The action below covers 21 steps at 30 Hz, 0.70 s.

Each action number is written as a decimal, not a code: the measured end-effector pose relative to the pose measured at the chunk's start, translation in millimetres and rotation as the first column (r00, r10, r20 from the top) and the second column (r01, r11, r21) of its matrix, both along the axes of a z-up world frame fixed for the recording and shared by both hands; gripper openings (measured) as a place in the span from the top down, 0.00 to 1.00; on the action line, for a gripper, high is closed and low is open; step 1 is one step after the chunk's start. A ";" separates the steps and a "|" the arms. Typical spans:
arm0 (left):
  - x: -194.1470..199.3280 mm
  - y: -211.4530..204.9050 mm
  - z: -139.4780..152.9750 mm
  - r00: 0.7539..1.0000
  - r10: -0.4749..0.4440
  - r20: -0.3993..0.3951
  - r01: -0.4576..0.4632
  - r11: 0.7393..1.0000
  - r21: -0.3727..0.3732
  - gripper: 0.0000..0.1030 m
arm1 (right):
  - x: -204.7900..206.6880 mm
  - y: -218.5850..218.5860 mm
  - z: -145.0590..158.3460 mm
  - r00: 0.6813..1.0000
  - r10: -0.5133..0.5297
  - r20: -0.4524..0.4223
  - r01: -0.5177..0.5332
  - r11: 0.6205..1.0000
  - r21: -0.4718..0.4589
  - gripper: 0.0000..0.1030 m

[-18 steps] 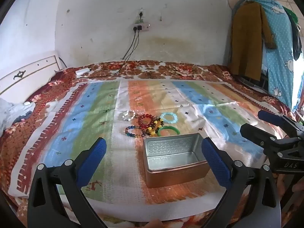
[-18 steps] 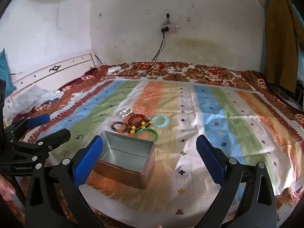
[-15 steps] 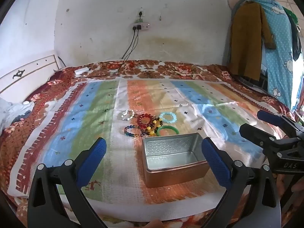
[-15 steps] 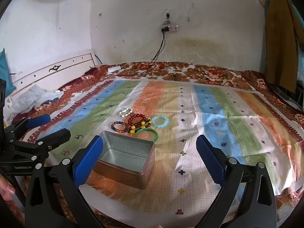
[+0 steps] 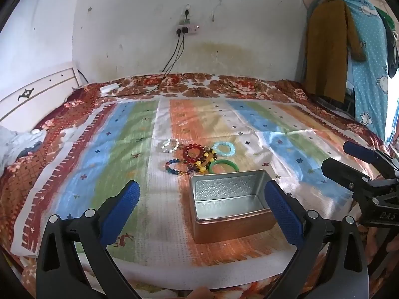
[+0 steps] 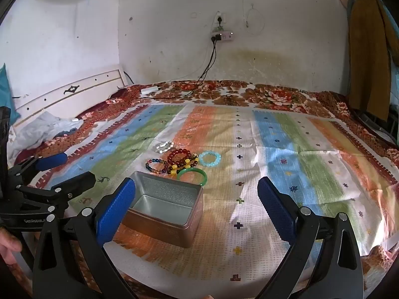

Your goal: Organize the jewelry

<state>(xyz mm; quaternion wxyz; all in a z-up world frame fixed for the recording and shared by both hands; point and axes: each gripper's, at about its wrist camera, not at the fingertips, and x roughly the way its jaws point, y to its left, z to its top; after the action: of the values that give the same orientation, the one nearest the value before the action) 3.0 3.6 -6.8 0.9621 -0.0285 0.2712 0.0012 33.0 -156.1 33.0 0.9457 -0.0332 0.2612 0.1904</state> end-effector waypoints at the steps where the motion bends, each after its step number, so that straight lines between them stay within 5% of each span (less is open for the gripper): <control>1: 1.7 0.4 -0.6 1.000 -0.001 -0.006 0.001 1.000 -0.003 0.05 | 0.0 0.1 0.1 1.000 0.000 0.000 0.000 1.000 -0.001 0.04; 21: 3.9 6.7 0.5 0.999 0.026 -0.022 -0.026 0.999 -0.018 0.05 | 2.2 0.2 2.0 1.000 -0.010 0.007 0.010 1.000 0.000 0.04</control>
<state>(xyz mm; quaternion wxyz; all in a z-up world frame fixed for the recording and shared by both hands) 6.9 10.3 -6.3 0.9586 -0.0406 0.2815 0.0117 35.3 -156.0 35.0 0.9476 -0.0327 0.2581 0.1853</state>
